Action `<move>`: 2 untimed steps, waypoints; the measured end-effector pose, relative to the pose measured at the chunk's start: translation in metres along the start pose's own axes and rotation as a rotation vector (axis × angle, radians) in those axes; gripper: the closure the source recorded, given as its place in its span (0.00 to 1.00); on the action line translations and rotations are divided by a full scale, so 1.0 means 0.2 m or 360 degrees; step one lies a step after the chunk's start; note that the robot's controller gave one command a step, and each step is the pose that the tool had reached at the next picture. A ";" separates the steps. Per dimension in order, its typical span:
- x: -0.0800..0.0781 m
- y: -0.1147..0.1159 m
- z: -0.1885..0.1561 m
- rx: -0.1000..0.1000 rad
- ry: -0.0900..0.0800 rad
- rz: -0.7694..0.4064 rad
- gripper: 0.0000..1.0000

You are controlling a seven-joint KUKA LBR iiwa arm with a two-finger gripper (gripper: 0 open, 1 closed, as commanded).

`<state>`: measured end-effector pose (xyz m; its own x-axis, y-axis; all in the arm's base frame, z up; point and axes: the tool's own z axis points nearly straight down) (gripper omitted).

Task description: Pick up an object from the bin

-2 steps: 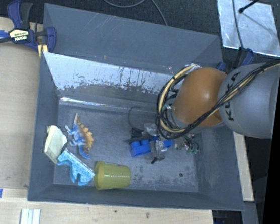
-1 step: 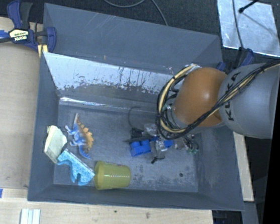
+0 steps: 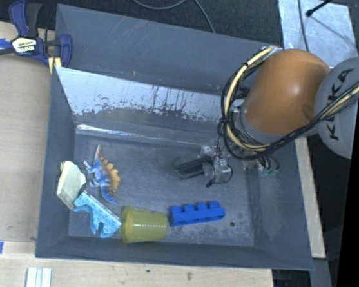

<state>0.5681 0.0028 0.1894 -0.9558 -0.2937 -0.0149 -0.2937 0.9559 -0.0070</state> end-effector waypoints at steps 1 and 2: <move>0.00 0.00 0.00 0.0000 0.0000 0.0000 1.00; -0.05 0.03 -0.56 0.0002 -0.0007 -0.0058 1.00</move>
Offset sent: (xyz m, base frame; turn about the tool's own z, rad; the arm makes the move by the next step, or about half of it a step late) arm 0.0050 0.0082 0.1119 -0.0382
